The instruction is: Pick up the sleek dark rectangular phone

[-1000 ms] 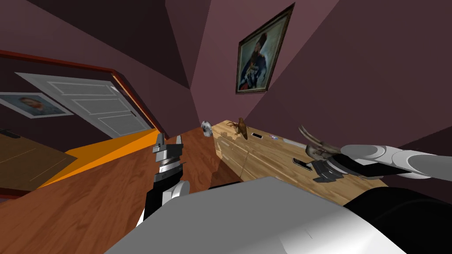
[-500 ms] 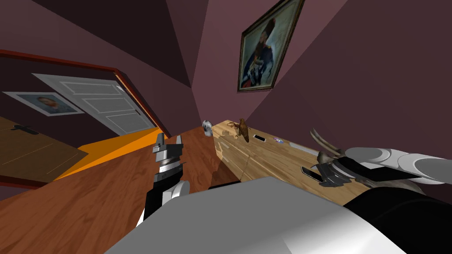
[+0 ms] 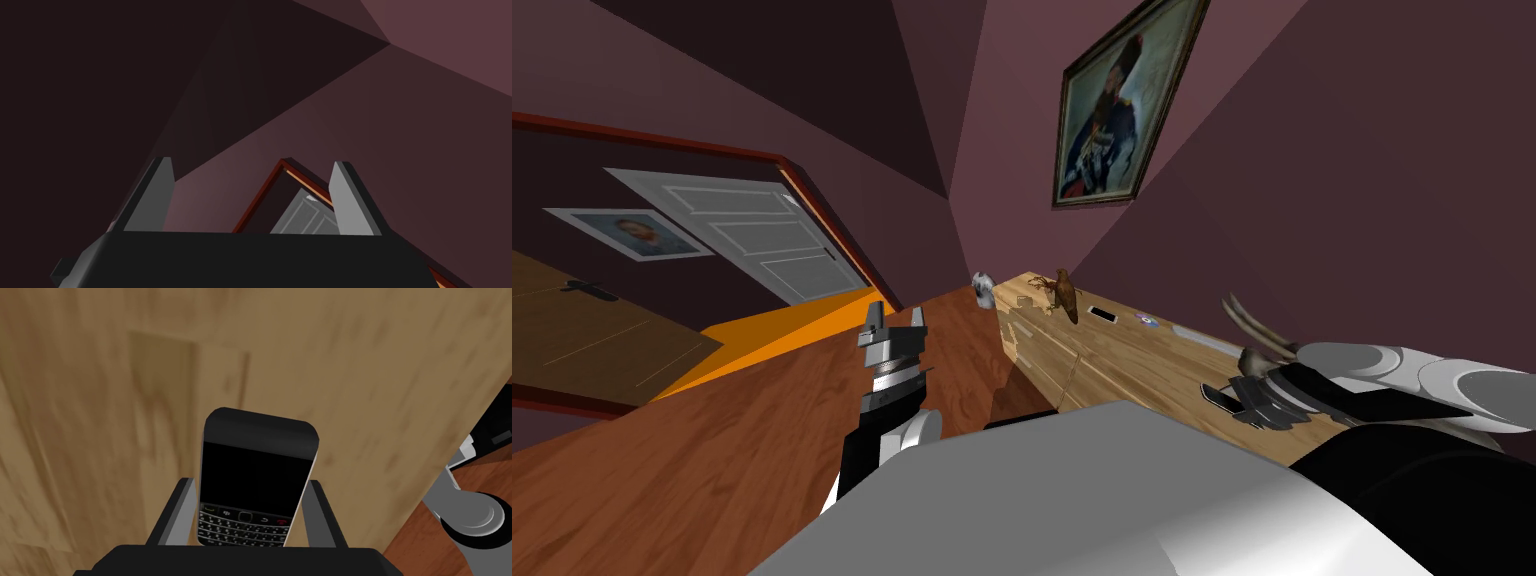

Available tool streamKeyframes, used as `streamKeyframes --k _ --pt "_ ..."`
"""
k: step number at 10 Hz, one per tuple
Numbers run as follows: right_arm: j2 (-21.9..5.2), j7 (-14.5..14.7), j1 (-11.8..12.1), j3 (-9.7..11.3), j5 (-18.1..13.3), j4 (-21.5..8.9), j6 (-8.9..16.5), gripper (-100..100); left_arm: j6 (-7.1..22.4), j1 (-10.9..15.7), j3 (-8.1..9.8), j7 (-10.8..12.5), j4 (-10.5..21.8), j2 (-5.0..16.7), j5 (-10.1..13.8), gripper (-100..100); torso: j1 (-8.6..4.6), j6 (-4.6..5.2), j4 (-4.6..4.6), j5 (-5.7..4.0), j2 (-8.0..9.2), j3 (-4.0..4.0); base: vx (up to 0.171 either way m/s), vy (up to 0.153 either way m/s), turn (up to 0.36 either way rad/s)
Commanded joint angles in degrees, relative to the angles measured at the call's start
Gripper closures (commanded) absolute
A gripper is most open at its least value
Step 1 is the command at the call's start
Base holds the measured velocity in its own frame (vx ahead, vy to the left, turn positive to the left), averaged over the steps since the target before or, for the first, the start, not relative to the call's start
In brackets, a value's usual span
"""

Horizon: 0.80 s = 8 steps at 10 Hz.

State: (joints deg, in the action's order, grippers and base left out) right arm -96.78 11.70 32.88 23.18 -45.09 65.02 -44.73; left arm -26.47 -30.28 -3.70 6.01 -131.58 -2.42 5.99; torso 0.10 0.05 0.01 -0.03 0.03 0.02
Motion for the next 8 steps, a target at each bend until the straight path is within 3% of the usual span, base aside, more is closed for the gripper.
streamKeyframes --k 1,3,4,5,7,8 --pt "0.0 0.0 0.0 0.0 0.0 0.0 0.0 100 0.0 0.0 0.0 0.0 0.0 0.0 0.0 0 0.0 0.0 0.0 0.0 0.0 0.0 0.0 0.0 0.0" --pt "0.0 0.0 0.0 0.0 0.0 0.0 0.0 100 0.0 0.0 0.0 0.0 0.0 0.0 0.0 0 -0.03 0.02 0.0 -0.01 0.0 0.0 0.0 0.0 0.0" --pt "0.0 0.1 0.0 0.0 0.0 0.0 0.0 0 0.0 0.0 0.0 0.0 0.0 0.0 0.0 0 -0.03 0.03 0.0 -0.01 0.01 0.0 0.0 0.0 0.0" --pt "-1.6 -0.3 -0.5 -0.4 0.2 0.2 -1.5 100 0.0 0.0 0.0 0.0 0.0 0.0 0.0 0 -0.03 0.04 0.0 -0.01 0.01 0.0 -0.012 0.007 -0.115" --pt "-1.7 -0.1 -0.5 -0.5 0.3 -0.1 -1.5 100 0.0 0.0 0.0 0.0 0.0 0.0 0.0 0 0.05 0.08 0.01 0.05 0.1 0.05 -0.015 0.01 -0.054" --pt "-1.8 -0.1 -0.5 -0.5 0.3 -0.1 -1.8 0 0.0 0.0 0.0 0.0 0.0 0.0 0.0 0 0.03 0.07 0.01 0.0 0.07 0.04 0.0 0.0 0.0"
